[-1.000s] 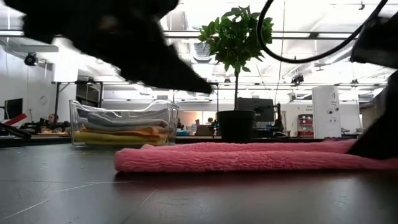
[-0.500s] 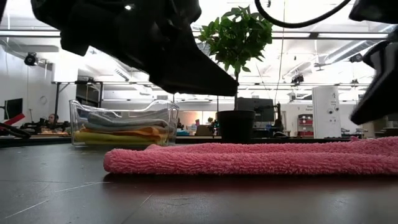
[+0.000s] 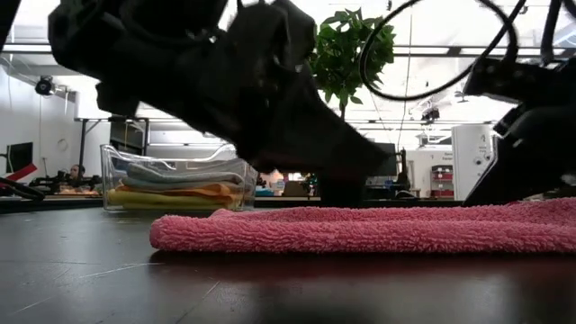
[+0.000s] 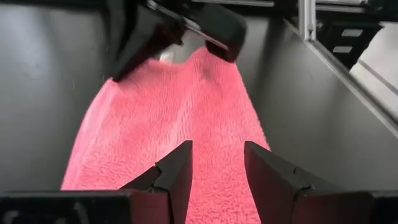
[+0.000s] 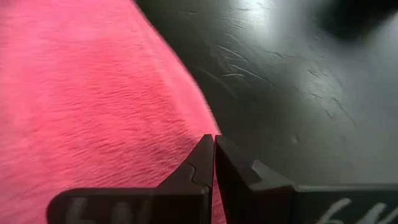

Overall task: Fold microfiber towels
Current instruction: Fold the pink towel

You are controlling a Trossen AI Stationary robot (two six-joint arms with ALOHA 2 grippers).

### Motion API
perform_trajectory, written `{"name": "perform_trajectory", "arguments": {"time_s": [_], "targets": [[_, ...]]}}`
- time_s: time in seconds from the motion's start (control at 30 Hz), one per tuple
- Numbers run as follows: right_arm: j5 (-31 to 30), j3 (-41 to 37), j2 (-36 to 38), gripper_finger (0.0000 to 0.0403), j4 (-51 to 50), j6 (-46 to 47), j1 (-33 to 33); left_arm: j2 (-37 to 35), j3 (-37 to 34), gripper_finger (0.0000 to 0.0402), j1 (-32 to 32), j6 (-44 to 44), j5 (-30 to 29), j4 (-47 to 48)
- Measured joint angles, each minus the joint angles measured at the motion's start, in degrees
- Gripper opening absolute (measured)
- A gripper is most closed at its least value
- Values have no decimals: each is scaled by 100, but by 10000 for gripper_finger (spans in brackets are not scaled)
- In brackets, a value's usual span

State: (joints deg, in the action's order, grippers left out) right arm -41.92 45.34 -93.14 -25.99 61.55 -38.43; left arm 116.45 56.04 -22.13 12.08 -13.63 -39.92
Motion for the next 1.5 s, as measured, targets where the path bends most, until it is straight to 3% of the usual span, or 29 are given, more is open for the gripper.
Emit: {"name": "perform_trajectory", "arguments": {"time_s": [0.33,0.6,0.7,0.8,0.9,0.97,1.23,1.37,1.5], "targets": [[9,-247,-76,8,-53,278,481,343,103,129,-4,563,186,215],[120,-352,379,8,-252,-119,763,148,89,129,84,155,210,978],[524,-350,858,8,-351,-324,769,-105,75,129,167,-180,208,1368],[1347,-367,1393,8,-360,-621,780,-490,78,129,241,-429,228,1764],[2102,-428,1872,8,-314,-874,769,-790,86,129,263,-514,296,1753],[2279,-506,2143,8,-241,-1005,773,-860,99,129,257,-518,321,1563],[2239,-1320,2480,8,1447,-1568,900,-390,391,129,182,-186,87,268],[2062,-1758,2397,8,2567,-1819,967,53,848,129,141,-24,-24,116],[1846,-1900,2358,8,2991,-2007,972,548,1364,129,21,104,-42,208]]}}
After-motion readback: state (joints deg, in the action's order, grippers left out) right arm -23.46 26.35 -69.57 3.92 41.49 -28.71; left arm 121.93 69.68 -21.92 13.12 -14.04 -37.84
